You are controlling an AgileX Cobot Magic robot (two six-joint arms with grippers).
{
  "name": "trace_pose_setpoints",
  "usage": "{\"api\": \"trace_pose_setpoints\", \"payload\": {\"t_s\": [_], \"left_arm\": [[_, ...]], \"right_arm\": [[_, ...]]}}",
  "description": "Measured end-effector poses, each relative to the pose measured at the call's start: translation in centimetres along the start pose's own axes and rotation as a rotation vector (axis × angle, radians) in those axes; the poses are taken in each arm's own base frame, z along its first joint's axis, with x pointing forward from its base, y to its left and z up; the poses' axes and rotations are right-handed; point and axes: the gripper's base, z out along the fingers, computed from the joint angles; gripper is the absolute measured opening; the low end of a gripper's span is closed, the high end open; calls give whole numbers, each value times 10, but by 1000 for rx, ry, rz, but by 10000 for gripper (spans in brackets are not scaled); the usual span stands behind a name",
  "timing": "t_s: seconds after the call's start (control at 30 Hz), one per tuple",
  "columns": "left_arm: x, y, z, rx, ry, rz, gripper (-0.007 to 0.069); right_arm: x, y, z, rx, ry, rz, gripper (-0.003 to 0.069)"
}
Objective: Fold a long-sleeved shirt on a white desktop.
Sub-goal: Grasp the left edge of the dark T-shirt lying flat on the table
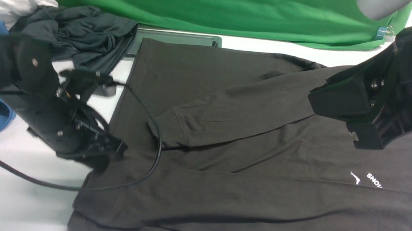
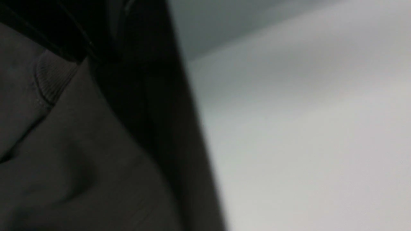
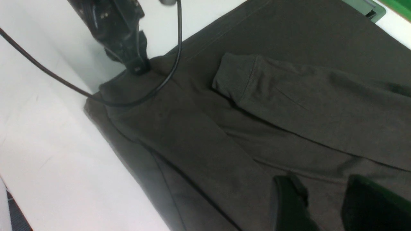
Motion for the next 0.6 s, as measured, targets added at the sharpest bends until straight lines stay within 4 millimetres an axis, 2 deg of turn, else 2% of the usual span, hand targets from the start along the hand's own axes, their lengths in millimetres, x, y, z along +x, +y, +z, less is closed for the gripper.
{"api": "trace_pose_setpoints", "payload": {"t_s": [0.13,0.3,0.5,0.6], "left_arm": [[-2,-5,-10,34,-44,2,48],[-1,-5,-9,32,-31,-4,48],[1,1,7,2,56,-40,57],[2,8,20,-41,102,-76,88]], "right_arm": [[0,0,0,0,0,0,241],[0,0,0,0,0,0,241],[0,0,0,0,0,0,241],[0,0,0,0,0,0,241]]}}
